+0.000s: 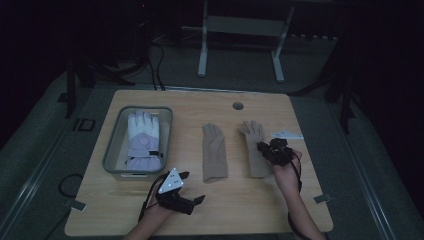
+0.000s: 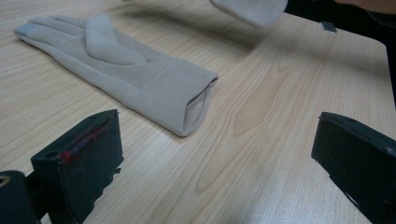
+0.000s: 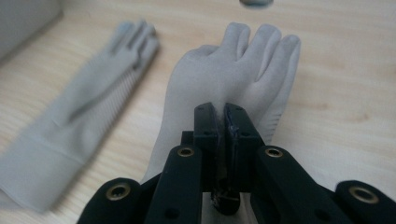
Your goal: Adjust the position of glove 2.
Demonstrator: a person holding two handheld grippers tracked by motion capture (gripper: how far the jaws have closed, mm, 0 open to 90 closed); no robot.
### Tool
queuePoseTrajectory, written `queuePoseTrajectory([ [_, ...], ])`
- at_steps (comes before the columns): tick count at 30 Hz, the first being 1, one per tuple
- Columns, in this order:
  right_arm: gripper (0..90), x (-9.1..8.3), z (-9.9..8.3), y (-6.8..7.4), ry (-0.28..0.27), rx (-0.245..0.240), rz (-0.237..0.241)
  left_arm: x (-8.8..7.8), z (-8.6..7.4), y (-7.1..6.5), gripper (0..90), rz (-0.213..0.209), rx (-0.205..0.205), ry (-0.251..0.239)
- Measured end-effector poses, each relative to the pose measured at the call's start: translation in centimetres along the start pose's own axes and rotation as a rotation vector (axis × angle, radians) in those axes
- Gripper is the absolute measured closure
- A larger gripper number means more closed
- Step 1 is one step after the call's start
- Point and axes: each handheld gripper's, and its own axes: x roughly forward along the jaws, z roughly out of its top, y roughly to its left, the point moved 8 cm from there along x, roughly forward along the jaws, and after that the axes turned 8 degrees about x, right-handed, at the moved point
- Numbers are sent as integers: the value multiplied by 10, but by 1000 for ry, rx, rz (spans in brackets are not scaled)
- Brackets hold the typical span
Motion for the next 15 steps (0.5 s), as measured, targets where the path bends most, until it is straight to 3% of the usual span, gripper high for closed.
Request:
queuePoseTrajectory([
  [7, 845, -5, 27, 30, -56, 13, 39, 1, 0, -1, 21, 0, 3, 1],
  [15, 844, 10, 37, 74, -63, 11, 83, -2, 2, 0, 21, 11, 1, -9],
])
